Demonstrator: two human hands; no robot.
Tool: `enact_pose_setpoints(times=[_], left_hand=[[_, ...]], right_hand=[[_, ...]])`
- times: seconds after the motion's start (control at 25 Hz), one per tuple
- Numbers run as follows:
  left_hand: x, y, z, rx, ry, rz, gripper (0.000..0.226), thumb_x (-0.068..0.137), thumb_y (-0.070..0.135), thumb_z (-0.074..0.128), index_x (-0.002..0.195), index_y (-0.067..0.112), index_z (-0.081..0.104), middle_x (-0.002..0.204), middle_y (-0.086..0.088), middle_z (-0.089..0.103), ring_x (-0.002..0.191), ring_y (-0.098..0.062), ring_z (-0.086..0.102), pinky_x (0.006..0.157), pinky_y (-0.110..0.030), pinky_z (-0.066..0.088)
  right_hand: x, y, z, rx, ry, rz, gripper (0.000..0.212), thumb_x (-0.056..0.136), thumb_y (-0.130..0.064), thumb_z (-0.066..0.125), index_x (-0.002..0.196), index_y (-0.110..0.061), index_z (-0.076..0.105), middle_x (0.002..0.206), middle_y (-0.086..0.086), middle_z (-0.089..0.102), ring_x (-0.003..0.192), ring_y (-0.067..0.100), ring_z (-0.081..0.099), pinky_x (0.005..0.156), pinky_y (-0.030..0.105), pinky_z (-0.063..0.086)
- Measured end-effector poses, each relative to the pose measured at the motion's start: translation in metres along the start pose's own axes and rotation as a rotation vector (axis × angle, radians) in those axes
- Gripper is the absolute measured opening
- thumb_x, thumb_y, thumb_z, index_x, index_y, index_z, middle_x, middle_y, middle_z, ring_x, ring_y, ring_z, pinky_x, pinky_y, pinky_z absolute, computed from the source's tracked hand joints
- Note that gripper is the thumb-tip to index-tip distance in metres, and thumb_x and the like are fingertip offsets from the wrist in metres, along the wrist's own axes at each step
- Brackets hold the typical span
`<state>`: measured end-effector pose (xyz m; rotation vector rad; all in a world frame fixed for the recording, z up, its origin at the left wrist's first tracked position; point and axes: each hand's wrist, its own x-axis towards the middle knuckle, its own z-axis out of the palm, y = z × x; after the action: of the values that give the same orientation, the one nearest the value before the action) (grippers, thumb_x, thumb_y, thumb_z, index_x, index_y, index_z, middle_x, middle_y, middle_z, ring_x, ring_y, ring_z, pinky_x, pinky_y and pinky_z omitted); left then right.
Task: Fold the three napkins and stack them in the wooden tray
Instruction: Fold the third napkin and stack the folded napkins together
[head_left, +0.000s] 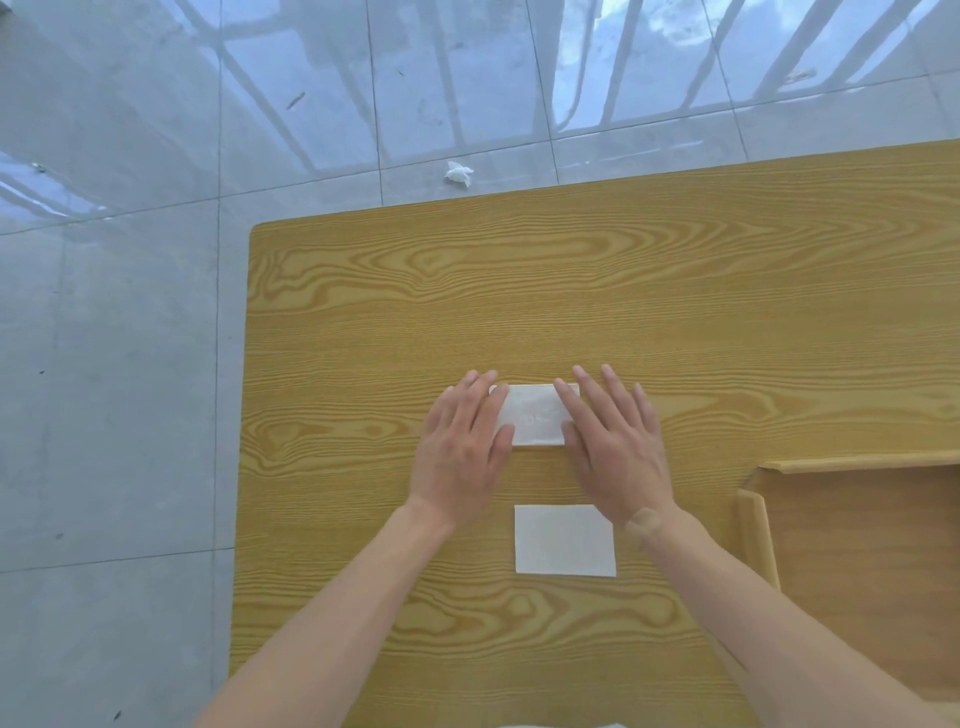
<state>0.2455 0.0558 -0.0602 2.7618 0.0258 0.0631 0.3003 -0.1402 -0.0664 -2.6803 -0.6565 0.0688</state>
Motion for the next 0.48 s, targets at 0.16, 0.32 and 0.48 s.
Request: enact_pose_setpoints(times=[0.16, 0.32, 0.48], left_hand=[[0.018, 0.000, 0.010, 0.146, -0.188, 0.039, 0.060, 0.105, 0.042, 0.022, 0.155, 0.009, 0.020, 0.165, -0.007, 0.013, 0.152, -0.022, 0.007, 0.122, -0.049, 0.013], [0.017, -0.006, 0.022, 0.263, -0.314, 0.019, 0.068, 0.102, 0.054, 0.006, 0.157, 0.013, -0.003, 0.166, -0.002, -0.007, 0.152, -0.018, -0.009, 0.123, -0.049, 0.002], [0.017, -0.006, 0.026, 0.280, -0.334, 0.005, 0.070, 0.102, 0.056, 0.007, 0.156, 0.016, -0.008, 0.166, -0.002, -0.012, 0.151, -0.017, -0.013, 0.122, -0.048, -0.005]], right_hand=[[0.027, -0.008, 0.013, -0.120, -0.173, -0.037, 0.057, 0.103, -0.044, 0.025, 0.154, -0.019, 0.027, 0.162, 0.001, 0.025, 0.151, 0.027, 0.012, 0.120, 0.057, 0.011], [0.027, 0.003, 0.024, -0.242, -0.215, -0.039, 0.064, 0.102, -0.054, 0.013, 0.157, -0.022, 0.008, 0.166, -0.005, 0.007, 0.152, 0.025, -0.001, 0.120, 0.058, 0.002], [0.026, 0.004, 0.027, -0.266, -0.223, -0.031, 0.066, 0.101, -0.057, 0.014, 0.157, -0.023, 0.003, 0.166, -0.008, 0.003, 0.152, 0.023, -0.003, 0.120, 0.058, 0.002]])
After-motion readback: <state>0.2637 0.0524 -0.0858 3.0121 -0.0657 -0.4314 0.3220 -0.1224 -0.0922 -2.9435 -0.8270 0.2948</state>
